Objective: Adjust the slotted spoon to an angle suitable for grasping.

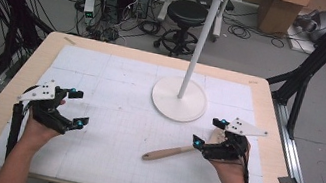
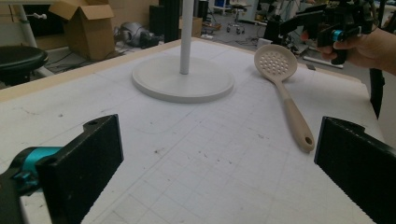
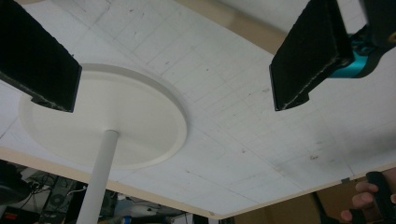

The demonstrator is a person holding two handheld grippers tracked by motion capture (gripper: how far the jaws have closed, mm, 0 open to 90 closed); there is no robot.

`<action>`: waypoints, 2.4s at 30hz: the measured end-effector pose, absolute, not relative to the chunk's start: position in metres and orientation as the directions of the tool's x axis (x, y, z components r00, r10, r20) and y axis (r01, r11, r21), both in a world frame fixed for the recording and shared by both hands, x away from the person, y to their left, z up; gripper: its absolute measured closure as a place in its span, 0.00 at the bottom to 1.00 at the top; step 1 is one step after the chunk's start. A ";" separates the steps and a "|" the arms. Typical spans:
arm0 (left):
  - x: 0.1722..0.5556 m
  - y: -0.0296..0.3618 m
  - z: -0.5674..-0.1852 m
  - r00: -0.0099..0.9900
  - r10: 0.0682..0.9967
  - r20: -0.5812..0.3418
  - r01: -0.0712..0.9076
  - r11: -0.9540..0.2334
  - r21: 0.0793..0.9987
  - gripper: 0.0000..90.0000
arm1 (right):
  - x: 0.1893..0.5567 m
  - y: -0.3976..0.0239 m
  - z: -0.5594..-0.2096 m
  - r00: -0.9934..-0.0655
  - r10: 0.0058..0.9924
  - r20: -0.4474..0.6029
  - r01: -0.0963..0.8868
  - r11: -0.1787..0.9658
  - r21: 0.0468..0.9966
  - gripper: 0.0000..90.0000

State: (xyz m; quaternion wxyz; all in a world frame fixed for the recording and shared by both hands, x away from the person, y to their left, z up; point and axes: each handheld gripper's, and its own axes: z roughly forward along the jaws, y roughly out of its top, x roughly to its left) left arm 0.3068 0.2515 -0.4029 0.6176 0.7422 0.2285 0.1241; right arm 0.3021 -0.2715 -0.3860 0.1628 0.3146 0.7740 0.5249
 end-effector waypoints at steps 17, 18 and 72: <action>0.306 0.247 -0.401 0.879 0.464 -0.108 0.179 -0.113 0.977 0.02 | 0.300 -0.263 -0.388 -0.788 0.615 0.034 0.308 0.346 0.886 0.02; 0.305 0.248 -0.400 0.881 0.462 -0.104 0.176 -0.115 0.978 0.02 | 0.300 -0.262 -0.389 -0.793 0.609 0.019 0.305 0.371 0.877 0.03; 0.305 0.248 -0.399 0.884 0.457 -0.101 0.177 -0.127 0.976 0.02 | 0.307 -0.199 -0.422 -0.856 0.515 0.041 0.447 0.699 0.558 0.72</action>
